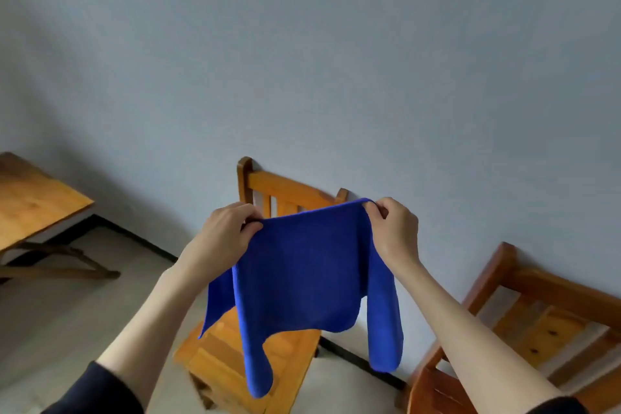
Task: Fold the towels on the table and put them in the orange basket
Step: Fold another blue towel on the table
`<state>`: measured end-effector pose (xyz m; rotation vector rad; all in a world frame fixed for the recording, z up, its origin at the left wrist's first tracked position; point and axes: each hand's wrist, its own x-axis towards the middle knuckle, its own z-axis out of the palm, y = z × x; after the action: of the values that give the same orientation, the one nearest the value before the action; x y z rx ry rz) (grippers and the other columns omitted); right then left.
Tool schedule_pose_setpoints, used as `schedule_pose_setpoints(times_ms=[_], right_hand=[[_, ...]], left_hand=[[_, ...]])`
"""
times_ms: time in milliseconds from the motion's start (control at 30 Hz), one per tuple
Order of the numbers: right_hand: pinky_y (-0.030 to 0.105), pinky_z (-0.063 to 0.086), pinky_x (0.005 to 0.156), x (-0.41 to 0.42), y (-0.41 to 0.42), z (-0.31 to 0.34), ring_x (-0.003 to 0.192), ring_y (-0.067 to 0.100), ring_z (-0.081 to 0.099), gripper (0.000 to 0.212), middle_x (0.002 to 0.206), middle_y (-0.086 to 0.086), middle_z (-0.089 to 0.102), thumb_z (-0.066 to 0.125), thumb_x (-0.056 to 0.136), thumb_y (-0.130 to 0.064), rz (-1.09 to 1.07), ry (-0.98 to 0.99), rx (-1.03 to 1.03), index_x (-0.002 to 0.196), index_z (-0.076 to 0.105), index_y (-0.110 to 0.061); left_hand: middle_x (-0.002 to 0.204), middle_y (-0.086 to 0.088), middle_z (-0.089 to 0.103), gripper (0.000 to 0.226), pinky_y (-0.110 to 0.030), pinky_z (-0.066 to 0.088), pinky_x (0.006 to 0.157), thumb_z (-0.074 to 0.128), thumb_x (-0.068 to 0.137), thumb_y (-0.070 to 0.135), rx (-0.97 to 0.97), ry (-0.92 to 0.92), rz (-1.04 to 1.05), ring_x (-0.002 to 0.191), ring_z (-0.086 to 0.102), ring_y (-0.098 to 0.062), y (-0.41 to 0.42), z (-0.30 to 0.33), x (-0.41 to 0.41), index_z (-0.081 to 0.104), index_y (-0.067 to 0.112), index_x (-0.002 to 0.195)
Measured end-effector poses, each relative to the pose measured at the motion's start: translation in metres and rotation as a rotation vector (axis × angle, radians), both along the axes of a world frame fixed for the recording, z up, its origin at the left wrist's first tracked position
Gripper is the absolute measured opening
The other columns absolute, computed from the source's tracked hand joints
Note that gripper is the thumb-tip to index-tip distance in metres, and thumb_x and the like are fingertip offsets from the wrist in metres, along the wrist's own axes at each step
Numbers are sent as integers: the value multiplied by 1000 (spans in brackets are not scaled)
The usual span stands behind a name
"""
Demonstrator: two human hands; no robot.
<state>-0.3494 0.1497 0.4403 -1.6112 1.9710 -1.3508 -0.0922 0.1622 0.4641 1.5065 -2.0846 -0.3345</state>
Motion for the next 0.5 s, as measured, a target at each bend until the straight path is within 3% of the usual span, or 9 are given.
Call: schedule_pose_setpoints(times_ms=[200, 367, 500], right_hand=[[27, 27, 45, 154, -27, 9, 47, 14, 35, 48, 49, -3, 39, 51, 93, -35, 151, -8, 12, 52, 35, -17], [14, 32, 40, 277, -47, 17, 46, 9, 37, 45, 47, -6, 41, 53, 93, -36, 409, -2, 7, 53, 41, -19], [25, 31, 49, 362, -74, 18, 53, 14, 38, 38, 54, -1, 43, 54, 93, -29, 613, -7, 62, 63, 46, -7]], left_hand=[[77, 12, 59, 14, -17, 39, 60, 58, 90, 29, -17, 76, 314, 76, 53, -4, 26, 6, 153, 61, 24, 78], [96, 3, 56, 18, -25, 35, 77, 49, 93, 7, -23, 17, 514, 90, 49, -15, 46, 3, 269, 65, 14, 97], [95, 0, 55, 17, -27, 34, 79, 49, 94, 8, -44, 47, 697, 90, 49, -18, 53, -1, 348, 66, 12, 96]])
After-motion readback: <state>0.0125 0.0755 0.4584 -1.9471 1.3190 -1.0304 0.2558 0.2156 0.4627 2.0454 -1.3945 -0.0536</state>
